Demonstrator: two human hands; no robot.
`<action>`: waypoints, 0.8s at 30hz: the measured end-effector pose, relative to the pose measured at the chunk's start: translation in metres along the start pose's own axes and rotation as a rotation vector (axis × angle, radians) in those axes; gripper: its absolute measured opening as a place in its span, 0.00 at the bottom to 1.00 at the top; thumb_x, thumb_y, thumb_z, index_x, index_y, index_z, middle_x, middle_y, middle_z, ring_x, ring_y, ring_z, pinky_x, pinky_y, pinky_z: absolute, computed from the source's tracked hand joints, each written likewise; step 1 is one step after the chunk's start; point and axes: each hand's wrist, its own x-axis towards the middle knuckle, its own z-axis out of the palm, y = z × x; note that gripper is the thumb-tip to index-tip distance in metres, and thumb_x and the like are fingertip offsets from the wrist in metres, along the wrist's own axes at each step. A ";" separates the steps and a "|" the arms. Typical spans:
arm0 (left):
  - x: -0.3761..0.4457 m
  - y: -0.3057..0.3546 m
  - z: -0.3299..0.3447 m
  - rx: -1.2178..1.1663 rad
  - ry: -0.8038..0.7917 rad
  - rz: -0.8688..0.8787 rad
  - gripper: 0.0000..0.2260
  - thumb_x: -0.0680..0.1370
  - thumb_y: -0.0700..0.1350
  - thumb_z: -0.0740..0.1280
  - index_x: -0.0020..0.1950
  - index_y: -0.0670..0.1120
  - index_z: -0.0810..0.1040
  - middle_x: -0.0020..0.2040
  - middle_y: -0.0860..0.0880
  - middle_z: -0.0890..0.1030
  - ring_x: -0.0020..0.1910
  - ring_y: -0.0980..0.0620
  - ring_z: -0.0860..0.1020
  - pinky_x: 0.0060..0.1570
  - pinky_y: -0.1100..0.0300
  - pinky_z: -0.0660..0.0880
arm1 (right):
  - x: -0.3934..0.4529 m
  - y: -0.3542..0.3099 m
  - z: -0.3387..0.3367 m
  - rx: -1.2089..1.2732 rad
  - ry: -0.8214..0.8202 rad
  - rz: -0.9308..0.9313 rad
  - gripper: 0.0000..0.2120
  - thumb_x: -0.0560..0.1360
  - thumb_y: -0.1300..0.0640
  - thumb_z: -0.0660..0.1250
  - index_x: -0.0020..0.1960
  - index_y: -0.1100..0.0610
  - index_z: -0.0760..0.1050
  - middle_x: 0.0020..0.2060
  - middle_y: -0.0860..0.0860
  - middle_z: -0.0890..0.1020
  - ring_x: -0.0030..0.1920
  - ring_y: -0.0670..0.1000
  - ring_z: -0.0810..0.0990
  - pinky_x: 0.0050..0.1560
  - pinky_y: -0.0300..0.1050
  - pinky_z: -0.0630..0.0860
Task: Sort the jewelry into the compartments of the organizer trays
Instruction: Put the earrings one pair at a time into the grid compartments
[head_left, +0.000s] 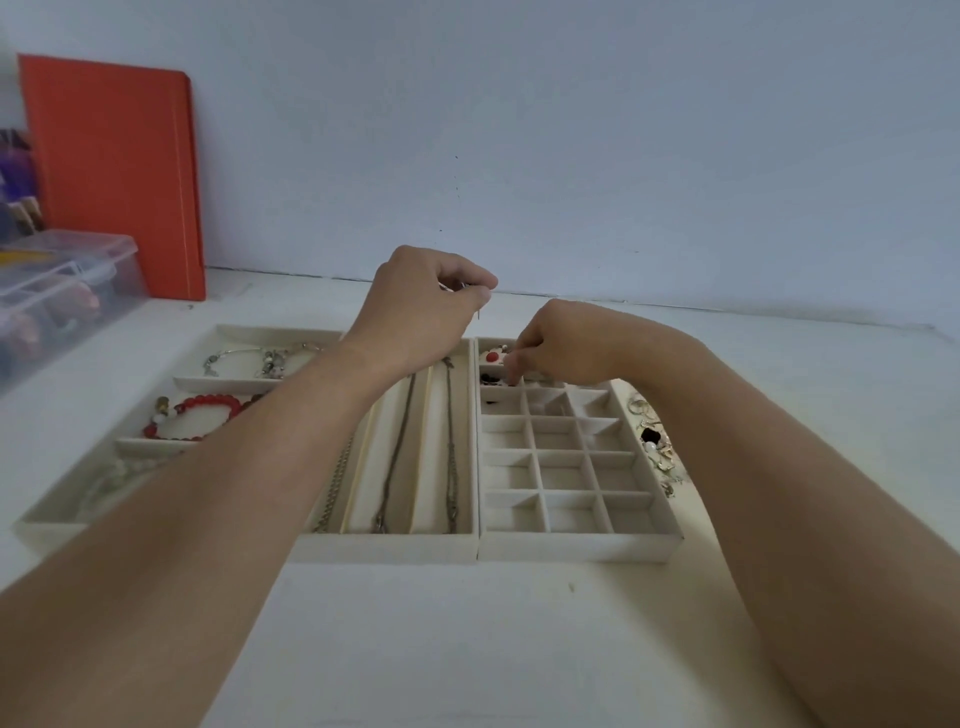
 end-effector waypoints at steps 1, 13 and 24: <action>0.000 -0.001 0.000 0.002 0.000 0.000 0.06 0.79 0.44 0.70 0.52 0.52 0.86 0.40 0.59 0.80 0.35 0.63 0.75 0.36 0.75 0.68 | 0.000 0.001 0.001 0.004 -0.003 0.002 0.15 0.81 0.44 0.64 0.45 0.49 0.86 0.28 0.45 0.76 0.32 0.46 0.73 0.36 0.42 0.67; 0.002 -0.003 0.000 -0.004 -0.002 0.007 0.06 0.78 0.45 0.71 0.52 0.52 0.86 0.43 0.56 0.83 0.38 0.62 0.75 0.38 0.72 0.68 | 0.008 -0.003 0.015 0.087 0.036 0.069 0.22 0.80 0.38 0.62 0.44 0.54 0.86 0.20 0.46 0.71 0.29 0.50 0.72 0.37 0.44 0.69; 0.000 -0.002 0.001 -0.062 -0.014 -0.007 0.14 0.76 0.43 0.74 0.60 0.52 0.77 0.38 0.51 0.84 0.39 0.57 0.78 0.34 0.73 0.71 | -0.004 0.001 -0.013 0.422 0.360 -0.059 0.08 0.77 0.45 0.70 0.46 0.48 0.84 0.36 0.48 0.84 0.29 0.42 0.76 0.32 0.37 0.70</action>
